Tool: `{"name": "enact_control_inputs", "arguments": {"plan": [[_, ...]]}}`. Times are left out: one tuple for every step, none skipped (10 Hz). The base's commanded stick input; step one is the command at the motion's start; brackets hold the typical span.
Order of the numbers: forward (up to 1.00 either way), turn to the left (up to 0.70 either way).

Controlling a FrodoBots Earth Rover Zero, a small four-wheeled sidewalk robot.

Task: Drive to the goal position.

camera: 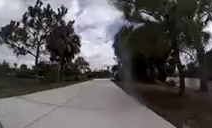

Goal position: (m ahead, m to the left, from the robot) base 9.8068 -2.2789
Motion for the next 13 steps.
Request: {"name": "enact_control_inputs", "arguments": {"plan": [[0.59, 0.01], [0.59, 0.01], [0.59, 0.01], [0.59, 0.01], [0.59, 0.01], [0.59, 0.01], [0.59, 0.01], [0.59, 0.01], [0.59, 0.01], [0.59, 0.01], [0.59, 0.01], [0.59, 0.01], [0.59, 0.01]]}}
